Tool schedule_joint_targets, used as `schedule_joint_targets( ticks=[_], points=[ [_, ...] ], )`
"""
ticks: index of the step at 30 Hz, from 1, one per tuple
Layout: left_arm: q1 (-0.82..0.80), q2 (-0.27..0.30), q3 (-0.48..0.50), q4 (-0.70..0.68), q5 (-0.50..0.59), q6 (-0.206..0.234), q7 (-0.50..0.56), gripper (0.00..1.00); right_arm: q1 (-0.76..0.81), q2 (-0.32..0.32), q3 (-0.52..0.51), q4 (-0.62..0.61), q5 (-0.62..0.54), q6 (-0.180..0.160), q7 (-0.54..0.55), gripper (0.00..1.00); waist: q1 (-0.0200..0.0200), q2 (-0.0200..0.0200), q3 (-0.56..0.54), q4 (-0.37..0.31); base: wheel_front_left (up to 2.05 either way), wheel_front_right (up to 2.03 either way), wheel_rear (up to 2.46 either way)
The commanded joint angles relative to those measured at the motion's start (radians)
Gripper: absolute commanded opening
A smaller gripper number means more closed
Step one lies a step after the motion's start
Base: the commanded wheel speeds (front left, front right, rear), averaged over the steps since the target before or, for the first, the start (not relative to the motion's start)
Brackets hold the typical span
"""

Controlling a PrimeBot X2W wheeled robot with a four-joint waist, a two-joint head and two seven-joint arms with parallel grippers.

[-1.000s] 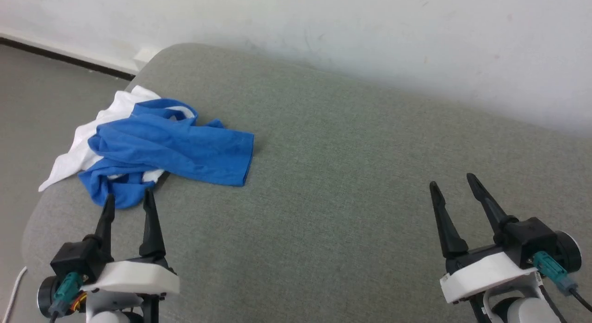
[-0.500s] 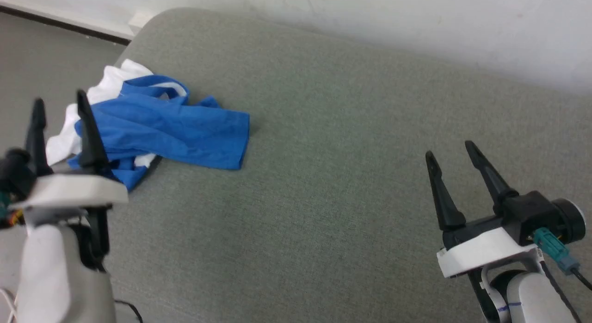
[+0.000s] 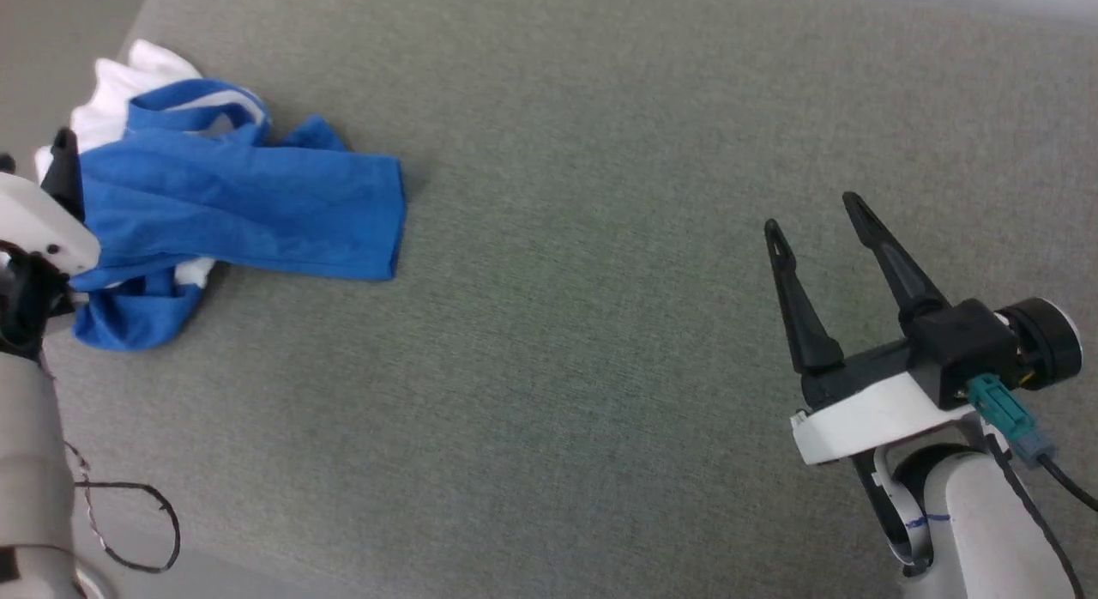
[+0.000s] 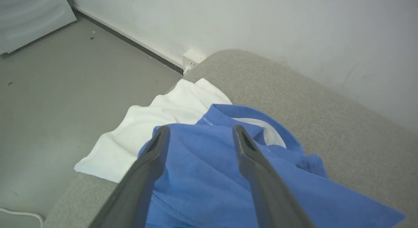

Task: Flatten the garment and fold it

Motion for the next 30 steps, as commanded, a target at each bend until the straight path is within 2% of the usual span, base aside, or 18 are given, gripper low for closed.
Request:
schedule_joint_targets(
  ticks=[1,8,12,14,15,16,21,26,30],
  points=[
    [-0.023,0.008,0.001,0.018,-0.014,-0.007,0.011,1.00,-0.017,0.000,0.004,-0.006,-0.008,-0.001,0.001,1.00,-0.0004,0.0000,0.059,-0.029,0.00,0.00,0.00],
    [-0.099,0.047,0.006,0.216,-0.139,-0.015,0.257,1.00,-0.050,0.000,0.031,-0.004,-0.018,-0.001,0.001,1.00,-0.0004,0.0000,0.118,-0.051,0.00,0.00,0.00],
    [-0.093,0.057,0.007,0.289,-0.156,-0.008,0.328,1.00,-0.060,0.000,0.044,0.000,-0.016,-0.001,-0.001,1.00,-0.0004,0.0000,0.127,-0.068,0.00,0.00,0.00],
    [-0.090,0.056,0.008,0.314,-0.163,-0.005,0.354,0.51,-0.062,0.000,0.044,0.003,-0.016,-0.001,-0.002,1.00,-0.0004,0.0000,0.124,-0.074,0.00,0.00,0.00],
    [-0.089,0.058,0.007,0.321,-0.162,-0.002,0.355,0.38,-0.063,0.000,0.043,0.004,-0.016,-0.001,-0.004,1.00,-0.0004,0.0000,0.121,-0.076,0.00,0.00,0.00],
    [-0.088,0.060,0.004,0.328,-0.160,0.000,0.355,0.00,-0.063,0.000,0.042,0.007,-0.014,-0.001,-0.005,1.00,-0.0004,0.0000,0.117,-0.077,0.00,0.00,0.00],
    [-0.083,0.058,-0.020,0.330,-0.139,0.007,0.326,0.00,-0.053,0.000,0.034,0.021,0.001,-0.001,-0.014,1.00,-0.0004,0.0000,0.076,-0.078,0.00,0.00,0.00],
    [-0.099,0.098,-0.059,0.277,-0.079,0.013,0.182,0.00,-0.034,0.000,0.027,0.037,0.020,-0.001,-0.028,1.00,-0.0004,0.0000,0.009,-0.072,0.00,0.00,0.00],
    [-0.126,0.113,-0.112,0.210,-0.007,0.036,0.057,0.00,-0.010,0.000,0.013,0.051,0.043,-0.001,-0.047,1.00,-0.0004,0.0000,-0.060,-0.064,0.00,0.00,0.00]
  ],
)
